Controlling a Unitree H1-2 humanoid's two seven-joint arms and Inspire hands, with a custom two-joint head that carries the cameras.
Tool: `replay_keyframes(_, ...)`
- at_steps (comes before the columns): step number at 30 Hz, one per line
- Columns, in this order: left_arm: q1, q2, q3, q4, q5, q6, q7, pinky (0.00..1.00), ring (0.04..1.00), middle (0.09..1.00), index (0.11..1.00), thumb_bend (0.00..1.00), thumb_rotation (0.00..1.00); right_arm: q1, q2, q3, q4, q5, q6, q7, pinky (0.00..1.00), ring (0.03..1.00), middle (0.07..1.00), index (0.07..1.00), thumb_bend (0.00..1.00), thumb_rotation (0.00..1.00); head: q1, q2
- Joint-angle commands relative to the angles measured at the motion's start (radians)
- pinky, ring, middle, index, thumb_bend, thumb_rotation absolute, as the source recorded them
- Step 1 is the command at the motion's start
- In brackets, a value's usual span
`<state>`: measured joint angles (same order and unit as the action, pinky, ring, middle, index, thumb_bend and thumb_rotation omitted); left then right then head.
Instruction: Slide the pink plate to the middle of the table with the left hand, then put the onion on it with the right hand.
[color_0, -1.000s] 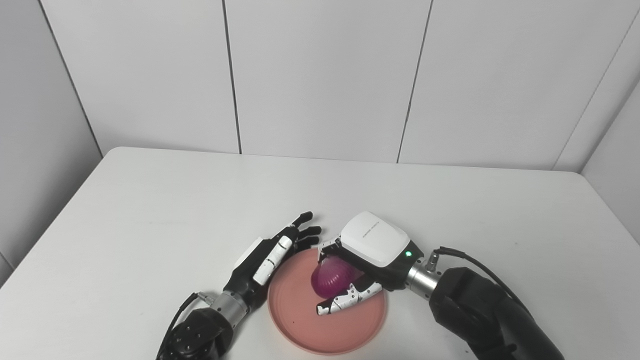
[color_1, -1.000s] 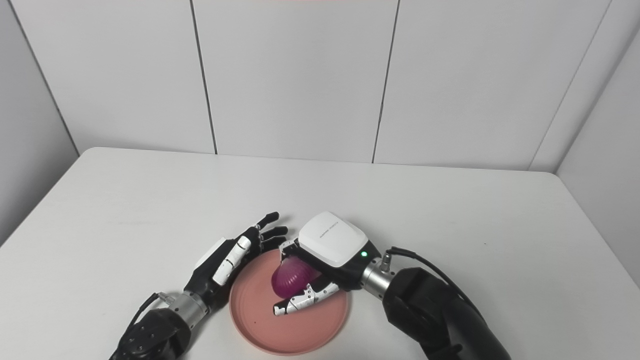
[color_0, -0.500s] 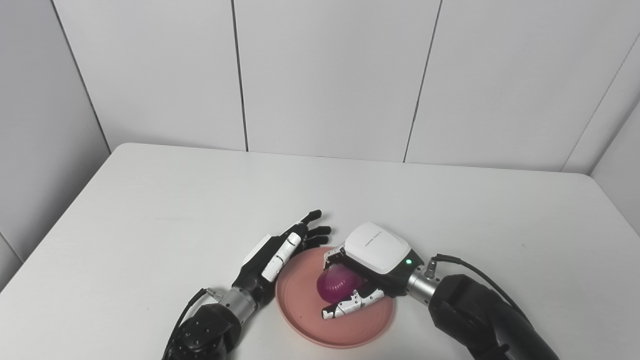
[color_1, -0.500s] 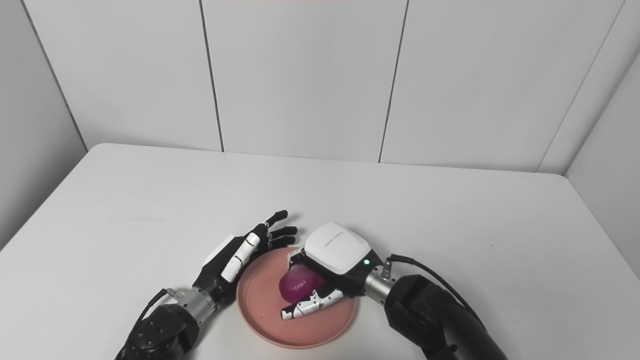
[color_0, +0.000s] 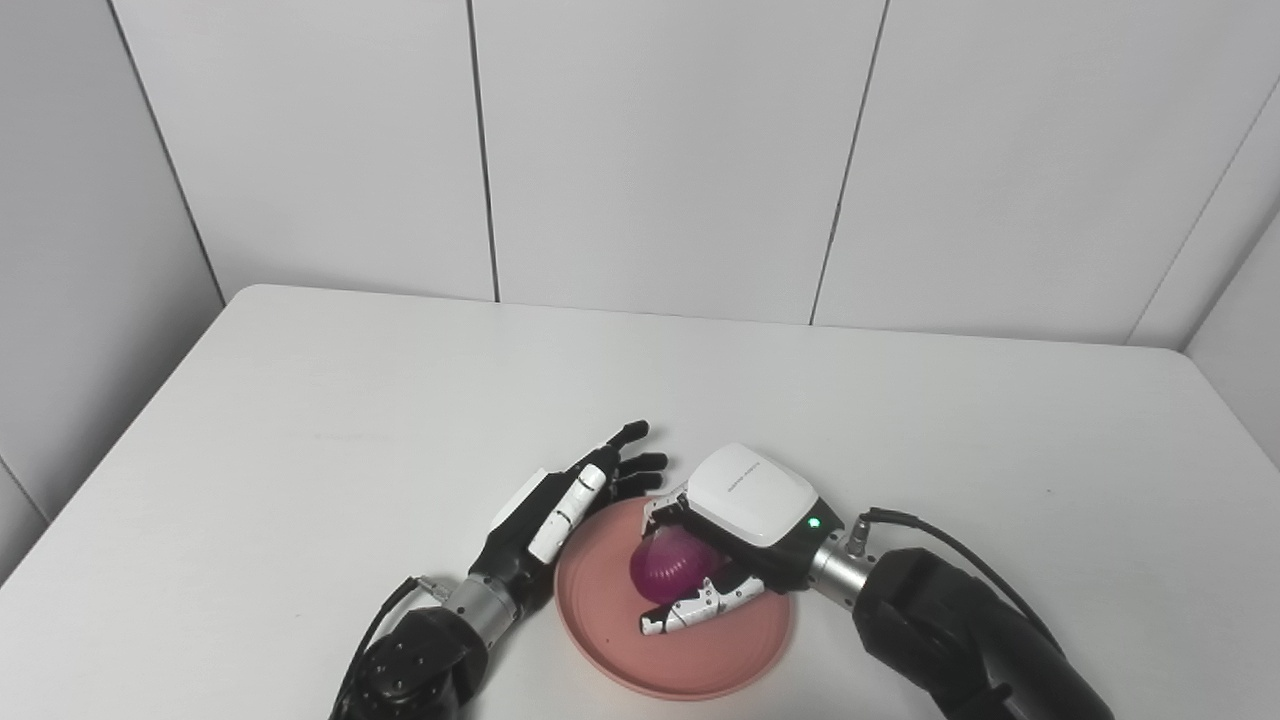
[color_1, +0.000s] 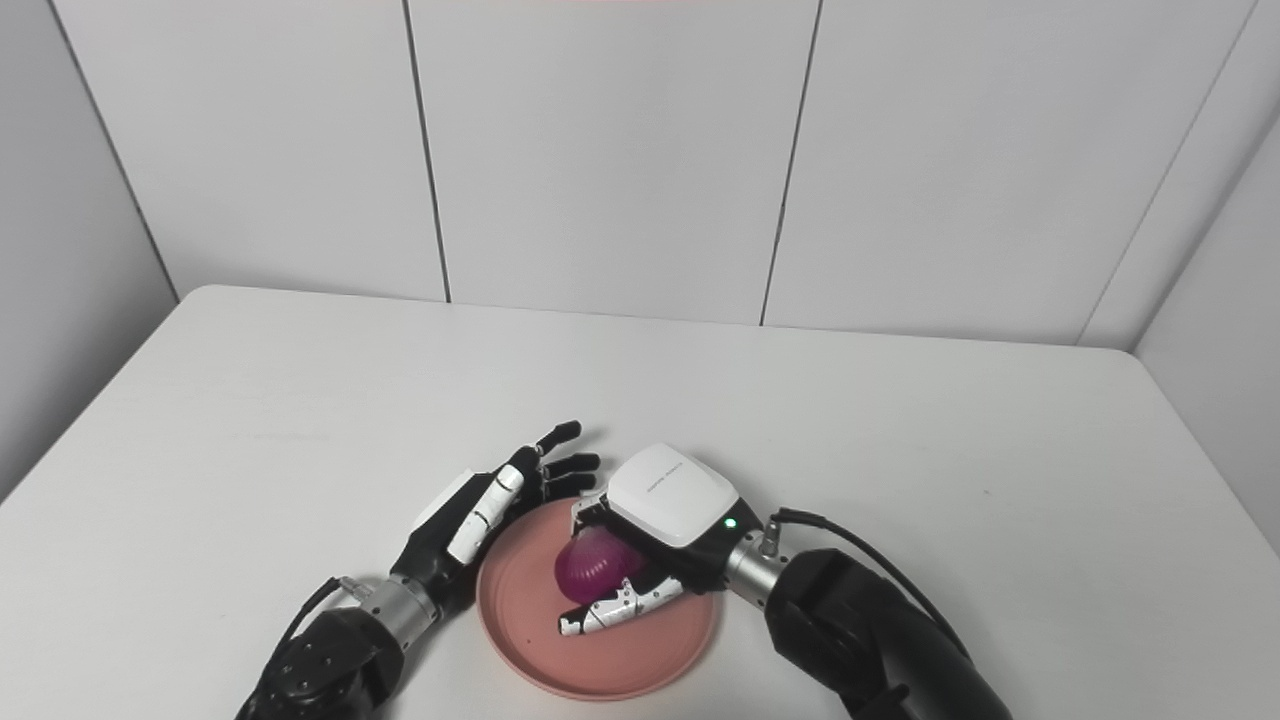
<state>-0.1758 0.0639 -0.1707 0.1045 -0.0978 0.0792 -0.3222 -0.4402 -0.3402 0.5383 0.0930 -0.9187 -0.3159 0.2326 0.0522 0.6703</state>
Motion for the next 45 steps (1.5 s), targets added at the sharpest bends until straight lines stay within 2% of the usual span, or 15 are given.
replay_keyframes(1, -0.033, -0.010, -0.013, -0.004, 0.003, -0.011, -0.009, 0.90, 0.861, 0.860, 0.926, 0.72, 0.97, -0.040, 0.004, 0.001, -0.016, 0.014, -0.028, 0.004, 0.28, 0.349, 0.461, 0.556, 0.51, 0.94, 0.001, 0.000)
replay_keyframes(5, -0.035, -0.011, -0.011, -0.004, 0.001, -0.008, -0.008, 0.90, 0.860, 0.859, 0.923, 0.73, 0.97, -0.041, 0.002, 0.007, -0.033, 0.015, -0.032, 0.017, 0.25, 0.321, 0.421, 0.511, 0.51, 0.95, 0.001, 0.006)
replay_keyframes(11, -0.050, -0.008, 0.000, -0.009, -0.006, 0.012, -0.007, 0.90, 0.857, 0.859, 0.923, 0.73, 0.96, -0.052, 0.005, 0.009, -0.070, 0.018, -0.010, 0.075, 0.25, 0.333, 0.437, 0.509, 0.54, 0.94, -0.020, 0.062)
replay_keyframes(18, -0.056, -0.007, 0.002, -0.012, -0.007, 0.009, -0.012, 0.88, 0.856, 0.862, 0.921, 0.74, 0.96, -0.059, -0.008, 0.002, -0.093, 0.012, -0.029, 0.083, 0.27, 0.340, 0.437, 0.518, 0.52, 0.99, -0.007, 0.074)
replay_keyframes(27, -0.057, -0.010, 0.001, -0.013, -0.005, 0.015, -0.010, 0.86, 0.846, 0.856, 0.922, 0.74, 0.95, -0.050, -0.013, -0.011, -0.093, 0.037, -0.029, 0.086, 0.24, 0.313, 0.410, 0.479, 0.52, 0.98, -0.010, 0.073)
replay_keyframes(34, -0.057, -0.011, 0.003, -0.013, -0.007, 0.018, -0.009, 0.85, 0.841, 0.851, 0.917, 0.75, 0.94, -0.047, -0.016, -0.012, -0.088, 0.029, -0.025, 0.084, 0.25, 0.333, 0.427, 0.501, 0.54, 0.97, -0.014, 0.071)
replay_keyframes(40, -0.058, -0.010, 0.005, -0.011, -0.009, 0.020, -0.012, 0.87, 0.843, 0.852, 0.913, 0.75, 0.93, -0.032, -0.017, -0.020, -0.082, 0.039, -0.051, 0.044, 0.20, 0.271, 0.411, 0.483, 0.62, 0.89, -0.015, 0.069)
replay_keyframes(42, -0.058, -0.008, 0.003, -0.010, -0.007, 0.021, -0.014, 0.88, 0.846, 0.850, 0.913, 0.76, 0.94, -0.028, -0.019, -0.022, -0.080, 0.041, -0.067, 0.029, 0.19, 0.271, 0.412, 0.477, 0.68, 0.86, -0.016, 0.068)
replay_keyframes(45, -0.058, -0.004, 0.001, -0.011, -0.004, 0.021, -0.018, 0.90, 0.866, 0.856, 0.914, 0.75, 0.95, -0.020, -0.019, -0.026, -0.076, 0.034, -0.089, -0.005, 0.25, 0.344, 0.467, 0.538, 0.84, 0.85, -0.016, 0.068)
